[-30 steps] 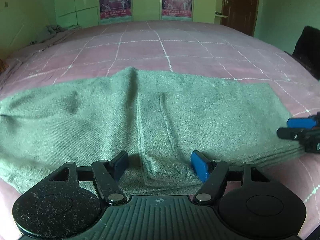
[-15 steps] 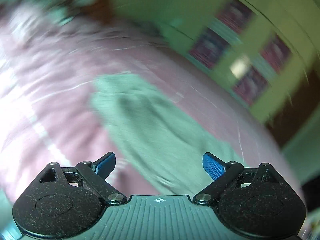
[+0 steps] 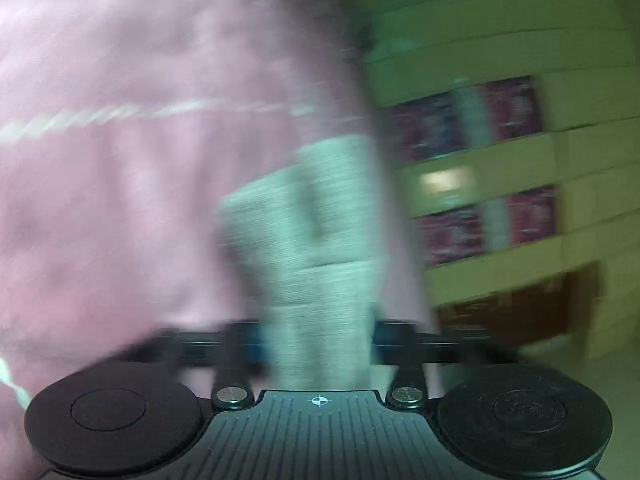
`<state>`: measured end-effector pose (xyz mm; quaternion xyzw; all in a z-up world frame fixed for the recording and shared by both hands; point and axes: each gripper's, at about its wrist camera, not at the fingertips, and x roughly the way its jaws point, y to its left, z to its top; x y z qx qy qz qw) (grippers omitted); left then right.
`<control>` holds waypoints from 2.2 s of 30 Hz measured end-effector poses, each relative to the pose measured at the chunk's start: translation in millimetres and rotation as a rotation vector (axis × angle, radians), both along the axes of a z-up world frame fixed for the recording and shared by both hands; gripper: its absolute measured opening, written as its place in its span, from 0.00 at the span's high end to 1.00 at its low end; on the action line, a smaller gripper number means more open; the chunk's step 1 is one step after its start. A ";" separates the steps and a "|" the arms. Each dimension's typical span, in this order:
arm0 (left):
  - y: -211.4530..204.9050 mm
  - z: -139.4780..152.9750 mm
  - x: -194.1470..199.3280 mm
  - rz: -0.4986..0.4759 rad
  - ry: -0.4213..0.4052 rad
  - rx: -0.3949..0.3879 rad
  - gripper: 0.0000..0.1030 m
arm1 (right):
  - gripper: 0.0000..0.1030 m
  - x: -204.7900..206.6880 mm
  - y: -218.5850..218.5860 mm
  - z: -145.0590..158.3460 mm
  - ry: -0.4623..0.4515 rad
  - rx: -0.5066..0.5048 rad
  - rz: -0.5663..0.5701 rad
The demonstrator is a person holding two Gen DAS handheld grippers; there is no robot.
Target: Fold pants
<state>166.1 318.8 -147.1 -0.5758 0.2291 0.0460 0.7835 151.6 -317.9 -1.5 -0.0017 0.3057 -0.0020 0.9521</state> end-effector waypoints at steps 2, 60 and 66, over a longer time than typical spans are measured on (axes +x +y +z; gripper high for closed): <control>-5.2 -2.3 0.3 0.003 -0.034 0.037 0.83 | 0.44 0.9 8.1 0.8 -0.004 0.011 0.012; -476.4 172.5 34.1 -0.847 -0.270 0.946 0.12 | 0.28 -21.5 -157.2 -8.1 -0.274 0.265 -0.524; -348.2 190.4 -21.2 -0.352 -0.193 0.816 0.12 | 0.27 -27.5 -152.3 -5.5 -0.287 0.291 -0.487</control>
